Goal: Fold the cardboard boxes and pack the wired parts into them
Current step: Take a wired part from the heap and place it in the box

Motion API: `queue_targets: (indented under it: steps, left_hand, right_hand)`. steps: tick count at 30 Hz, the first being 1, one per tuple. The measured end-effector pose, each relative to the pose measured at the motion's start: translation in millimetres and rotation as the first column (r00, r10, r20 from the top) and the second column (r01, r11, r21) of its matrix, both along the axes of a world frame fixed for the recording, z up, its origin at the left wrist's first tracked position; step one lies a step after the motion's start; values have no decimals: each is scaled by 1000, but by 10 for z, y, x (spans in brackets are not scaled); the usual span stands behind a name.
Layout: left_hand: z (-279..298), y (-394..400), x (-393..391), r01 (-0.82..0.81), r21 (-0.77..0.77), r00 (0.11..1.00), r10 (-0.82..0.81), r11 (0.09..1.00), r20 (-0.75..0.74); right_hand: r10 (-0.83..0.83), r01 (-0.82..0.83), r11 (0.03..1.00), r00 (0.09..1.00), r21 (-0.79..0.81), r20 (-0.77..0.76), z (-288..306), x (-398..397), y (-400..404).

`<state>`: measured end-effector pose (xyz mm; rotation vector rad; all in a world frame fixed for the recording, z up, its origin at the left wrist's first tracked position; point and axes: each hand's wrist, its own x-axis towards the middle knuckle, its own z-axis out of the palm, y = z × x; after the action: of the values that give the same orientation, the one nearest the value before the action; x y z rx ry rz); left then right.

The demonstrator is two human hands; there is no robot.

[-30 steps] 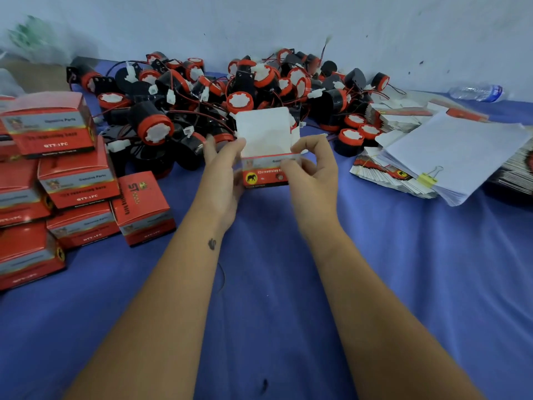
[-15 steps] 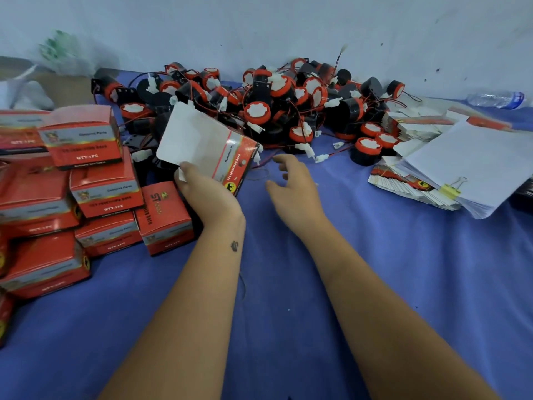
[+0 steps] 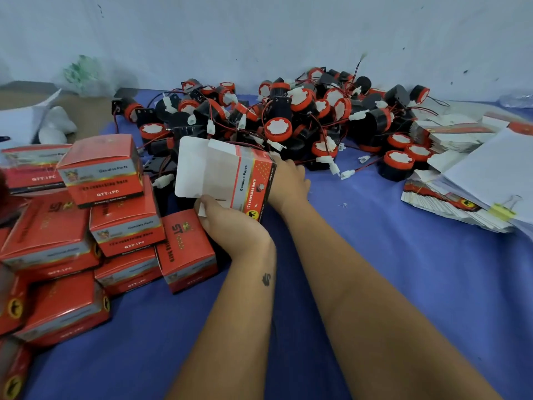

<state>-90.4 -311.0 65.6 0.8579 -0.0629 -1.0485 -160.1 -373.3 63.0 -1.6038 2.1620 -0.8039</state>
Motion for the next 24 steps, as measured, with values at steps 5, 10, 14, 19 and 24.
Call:
queue_targets:
  steps: [5,10,14,19,24]
  left_hand:
    - [-13,-12,2,2,5,1000,-2,1000,-12]
    - [-33,-36,14,8,-8,1000,-8,1000,14]
    - [-48,-53,30,38,-17,999,-38,999,10]
    - [-8,-5,19,97,-58,990,-90,994,113]
    - [-30,128,-62,250,-59,813,-176,967,556]
  right_hand:
    - [-73,85,995,976,-53,204,16,-13,14]
    - [-21,169,950,873,-263,487,-31,-56,228]
    - [50,294,910,621,-291,782,-50,-200,428]
    - [227,327,920,4,-215,974,11,-498,743]
    - [223,466,874,-137,-136,965,37,-622,984]
